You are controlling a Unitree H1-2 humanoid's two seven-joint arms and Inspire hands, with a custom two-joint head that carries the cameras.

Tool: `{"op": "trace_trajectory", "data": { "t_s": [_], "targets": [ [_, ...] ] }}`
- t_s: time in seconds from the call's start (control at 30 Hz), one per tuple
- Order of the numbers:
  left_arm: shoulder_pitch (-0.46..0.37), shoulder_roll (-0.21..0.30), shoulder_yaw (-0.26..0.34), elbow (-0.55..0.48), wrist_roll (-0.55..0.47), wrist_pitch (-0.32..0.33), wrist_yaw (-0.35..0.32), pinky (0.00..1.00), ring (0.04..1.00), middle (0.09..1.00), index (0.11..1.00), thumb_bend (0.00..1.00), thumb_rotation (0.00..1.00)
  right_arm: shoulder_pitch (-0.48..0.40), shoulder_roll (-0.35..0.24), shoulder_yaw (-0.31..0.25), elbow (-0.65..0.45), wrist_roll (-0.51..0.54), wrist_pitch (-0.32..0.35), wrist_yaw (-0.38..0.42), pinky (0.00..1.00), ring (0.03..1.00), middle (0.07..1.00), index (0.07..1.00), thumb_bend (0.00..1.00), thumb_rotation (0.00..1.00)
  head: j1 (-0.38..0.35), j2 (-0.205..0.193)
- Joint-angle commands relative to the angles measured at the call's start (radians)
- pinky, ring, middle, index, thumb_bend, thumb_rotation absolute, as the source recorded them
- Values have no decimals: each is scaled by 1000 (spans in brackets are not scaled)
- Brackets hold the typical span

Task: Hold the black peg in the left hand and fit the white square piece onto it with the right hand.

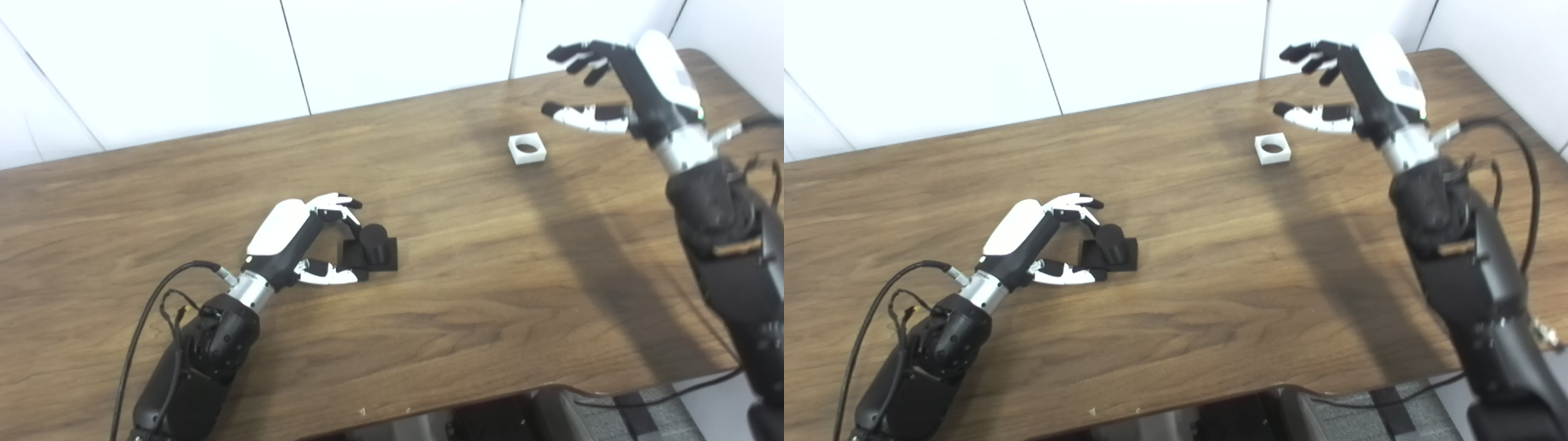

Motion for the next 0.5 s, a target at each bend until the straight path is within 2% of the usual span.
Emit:
{"op": "trace_trajectory", "data": {
  "t_s": [0.0,0.2,0.33,0.47],
  "targets": [
    [7,36,-2,34,50,42,-22,759,881,824,486,522,73,-106,-65,16,39,-6,21,66,593,737,743,685,689,187,0,0],
    [13,37,1,18,50,54,-27,769,885,827,487,522,71,-219,-112,77,162,-25,8,135,632,784,782,708,690,154,3,0],
    [18,40,2,14,52,51,-26,769,882,826,487,523,71,-285,-128,114,273,18,-49,192,688,811,798,738,727,109,9,-1],
    [17,40,2,16,50,52,-25,767,882,826,487,523,72,-358,-141,179,392,28,-64,281,813,909,880,777,735,206,10,0]
  ]
}}
